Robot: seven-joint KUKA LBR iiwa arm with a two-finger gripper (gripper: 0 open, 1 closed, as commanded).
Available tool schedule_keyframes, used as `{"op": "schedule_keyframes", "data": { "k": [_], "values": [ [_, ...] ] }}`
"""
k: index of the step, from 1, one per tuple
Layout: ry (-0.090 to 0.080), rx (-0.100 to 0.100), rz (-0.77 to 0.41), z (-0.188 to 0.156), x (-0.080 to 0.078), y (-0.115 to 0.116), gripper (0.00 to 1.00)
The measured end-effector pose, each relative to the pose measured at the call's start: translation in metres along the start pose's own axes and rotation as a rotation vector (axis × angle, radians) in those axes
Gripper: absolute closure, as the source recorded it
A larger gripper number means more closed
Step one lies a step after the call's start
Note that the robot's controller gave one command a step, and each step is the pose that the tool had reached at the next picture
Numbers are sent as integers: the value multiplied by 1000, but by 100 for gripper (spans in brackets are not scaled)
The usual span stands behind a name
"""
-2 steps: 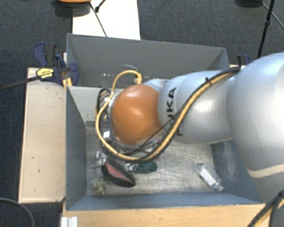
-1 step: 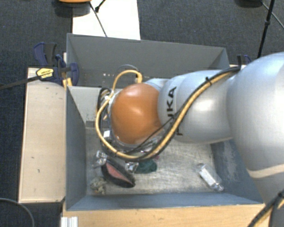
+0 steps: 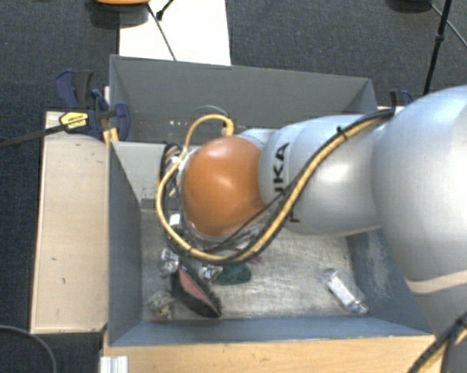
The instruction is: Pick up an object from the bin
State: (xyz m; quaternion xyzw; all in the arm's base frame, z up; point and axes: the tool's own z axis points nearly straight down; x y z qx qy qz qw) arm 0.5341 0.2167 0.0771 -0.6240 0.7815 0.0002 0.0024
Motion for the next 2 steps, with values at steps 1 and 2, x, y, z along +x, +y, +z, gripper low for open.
{"op": "schedule_keyframes", "data": {
  "k": [1,2],
  "values": [
    [-2,3,11,-53,-2,-1,100],
    [-2,3,21,-106,-3,-3,100]
  ]
}}
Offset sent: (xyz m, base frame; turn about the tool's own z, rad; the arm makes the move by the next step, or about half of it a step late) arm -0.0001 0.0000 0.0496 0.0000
